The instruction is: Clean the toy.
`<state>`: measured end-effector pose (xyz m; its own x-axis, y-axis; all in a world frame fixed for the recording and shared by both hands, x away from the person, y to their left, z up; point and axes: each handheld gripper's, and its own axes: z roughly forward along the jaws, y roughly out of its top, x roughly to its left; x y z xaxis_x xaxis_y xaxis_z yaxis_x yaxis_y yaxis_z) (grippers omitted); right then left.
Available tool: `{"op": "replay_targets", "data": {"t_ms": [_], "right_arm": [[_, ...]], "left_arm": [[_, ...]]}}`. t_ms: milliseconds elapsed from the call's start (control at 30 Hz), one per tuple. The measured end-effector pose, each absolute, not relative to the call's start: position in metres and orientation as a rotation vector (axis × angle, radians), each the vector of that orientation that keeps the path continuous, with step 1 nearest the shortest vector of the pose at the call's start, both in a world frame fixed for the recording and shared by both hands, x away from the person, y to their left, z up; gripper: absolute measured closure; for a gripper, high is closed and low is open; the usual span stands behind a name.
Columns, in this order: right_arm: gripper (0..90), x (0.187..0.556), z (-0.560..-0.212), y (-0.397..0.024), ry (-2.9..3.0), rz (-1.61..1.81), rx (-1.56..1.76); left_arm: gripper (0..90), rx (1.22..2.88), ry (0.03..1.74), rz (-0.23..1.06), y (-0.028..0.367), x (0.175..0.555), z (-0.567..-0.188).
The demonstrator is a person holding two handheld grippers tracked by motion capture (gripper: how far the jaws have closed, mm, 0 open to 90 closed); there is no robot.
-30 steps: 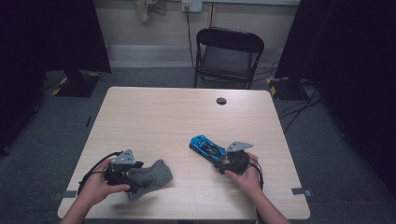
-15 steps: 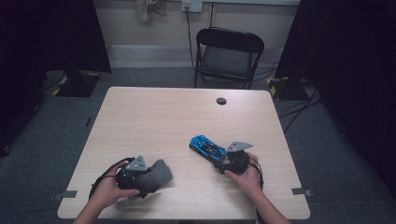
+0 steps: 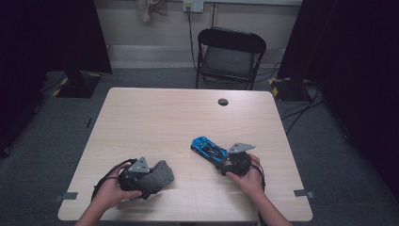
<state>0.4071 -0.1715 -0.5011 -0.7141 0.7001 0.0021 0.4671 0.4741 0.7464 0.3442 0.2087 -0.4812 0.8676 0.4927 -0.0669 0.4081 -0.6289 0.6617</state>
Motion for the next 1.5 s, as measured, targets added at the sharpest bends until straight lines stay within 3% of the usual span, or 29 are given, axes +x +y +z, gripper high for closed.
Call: {"op": "replay_targets", "data": {"t_ms": [200, 533, 800, 1500], "right_arm": [[24.7, 0.407, -0.501, -0.171, 2.426, 1.086, 0.985], [14.9, 0.412, -0.502, -0.168, 2.475, 1.091, 0.937], [20.1, 0.421, -0.501, -0.166, 2.479, 1.125, 0.935], [15.4, 0.428, -0.496, -0.164, 2.467, 1.130, 0.901]], "left_arm": [[18.1, 2.319, 0.662, 0.141, 0.209, 0.345, -0.481], [18.1, 2.303, 0.659, 0.129, 0.211, 0.346, -0.483], [17.9, 2.303, 0.656, 0.129, 0.211, 0.347, -0.483], [17.9, 2.290, 0.662, 0.116, 0.212, 0.347, -0.483]]}}
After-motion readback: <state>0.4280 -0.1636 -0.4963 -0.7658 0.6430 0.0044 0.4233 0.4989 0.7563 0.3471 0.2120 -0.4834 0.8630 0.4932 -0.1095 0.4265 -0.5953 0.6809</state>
